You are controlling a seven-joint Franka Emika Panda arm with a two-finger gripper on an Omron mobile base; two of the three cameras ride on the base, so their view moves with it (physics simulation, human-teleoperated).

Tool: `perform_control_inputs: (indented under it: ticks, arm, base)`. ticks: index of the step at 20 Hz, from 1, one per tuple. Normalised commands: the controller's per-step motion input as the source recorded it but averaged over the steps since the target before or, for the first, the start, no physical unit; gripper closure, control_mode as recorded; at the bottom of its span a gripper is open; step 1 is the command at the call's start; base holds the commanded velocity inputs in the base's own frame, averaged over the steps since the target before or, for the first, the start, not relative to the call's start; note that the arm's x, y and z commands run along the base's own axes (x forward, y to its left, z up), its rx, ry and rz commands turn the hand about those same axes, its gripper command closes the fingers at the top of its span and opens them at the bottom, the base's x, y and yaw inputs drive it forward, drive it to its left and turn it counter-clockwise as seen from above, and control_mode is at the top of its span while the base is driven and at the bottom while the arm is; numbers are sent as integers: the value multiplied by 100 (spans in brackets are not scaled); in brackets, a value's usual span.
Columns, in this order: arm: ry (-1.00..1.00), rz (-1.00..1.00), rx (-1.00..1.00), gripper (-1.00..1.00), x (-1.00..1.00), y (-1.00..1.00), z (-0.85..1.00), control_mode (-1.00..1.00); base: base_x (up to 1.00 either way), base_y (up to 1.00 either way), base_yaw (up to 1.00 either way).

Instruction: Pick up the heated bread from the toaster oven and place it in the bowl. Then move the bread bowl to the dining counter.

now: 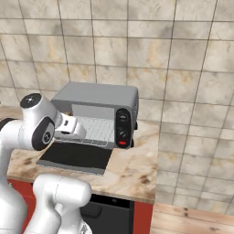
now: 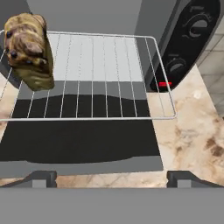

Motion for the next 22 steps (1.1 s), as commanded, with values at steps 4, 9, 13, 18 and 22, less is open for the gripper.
perform_control_inputs:
  ticks: [4, 9, 13, 18, 22]
  arm:
    - [0, 0, 0, -100, 0, 60, 7, -100]
    - [0, 0, 0, -100, 13, 33, 0, -100]
    - [0, 0, 0, -100, 41, 33, 0, -100]
    - [0, 0, 1, -100, 58, 39, -4, -100]
    - [0, 1, 2, -100, 63, 25, -1, -100]
  base:
    - [0, 0, 0]
    - [0, 0, 0]
    - [0, 0, 0]
    - [0, 0, 0]
    - [0, 0, 0]
